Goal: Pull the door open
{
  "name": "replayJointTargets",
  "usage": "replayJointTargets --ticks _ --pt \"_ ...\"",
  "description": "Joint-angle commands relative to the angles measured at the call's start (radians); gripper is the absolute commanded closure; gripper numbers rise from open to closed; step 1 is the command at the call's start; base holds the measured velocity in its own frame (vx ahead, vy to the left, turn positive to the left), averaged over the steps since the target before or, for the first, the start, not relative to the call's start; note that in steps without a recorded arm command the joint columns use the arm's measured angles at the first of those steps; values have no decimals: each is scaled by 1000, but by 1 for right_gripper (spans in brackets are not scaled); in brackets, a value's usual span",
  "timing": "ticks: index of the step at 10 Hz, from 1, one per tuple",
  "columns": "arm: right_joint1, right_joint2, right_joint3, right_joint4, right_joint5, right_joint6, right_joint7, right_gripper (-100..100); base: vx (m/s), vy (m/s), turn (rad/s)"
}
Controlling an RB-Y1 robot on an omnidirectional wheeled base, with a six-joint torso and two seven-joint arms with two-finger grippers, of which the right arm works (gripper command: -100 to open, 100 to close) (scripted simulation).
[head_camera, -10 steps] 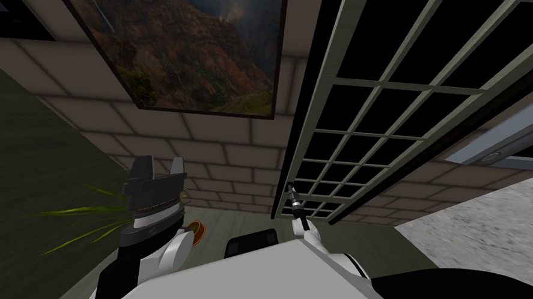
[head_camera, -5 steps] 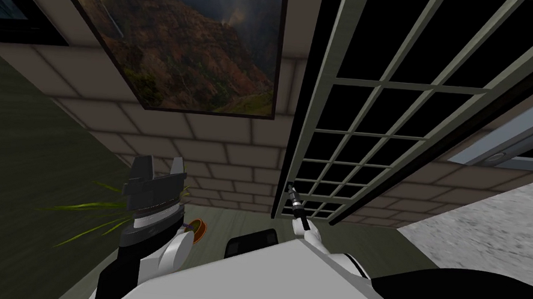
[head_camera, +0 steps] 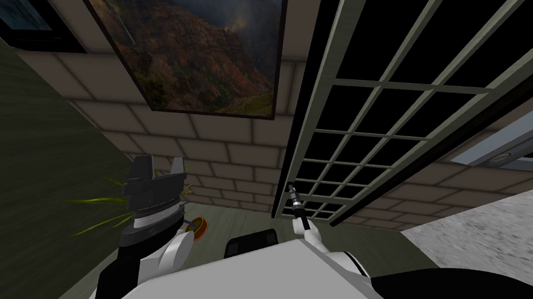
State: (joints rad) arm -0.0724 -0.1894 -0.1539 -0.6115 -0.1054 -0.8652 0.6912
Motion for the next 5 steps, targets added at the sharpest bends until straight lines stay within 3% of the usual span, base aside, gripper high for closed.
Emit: replayJointTargets --ticks 1,5 --pt "11 15 22 -7 -3 4 -50 100 -25 -9 58" --pt "11 11 29 -6 -22 3 -139 100 -25 -7 39"
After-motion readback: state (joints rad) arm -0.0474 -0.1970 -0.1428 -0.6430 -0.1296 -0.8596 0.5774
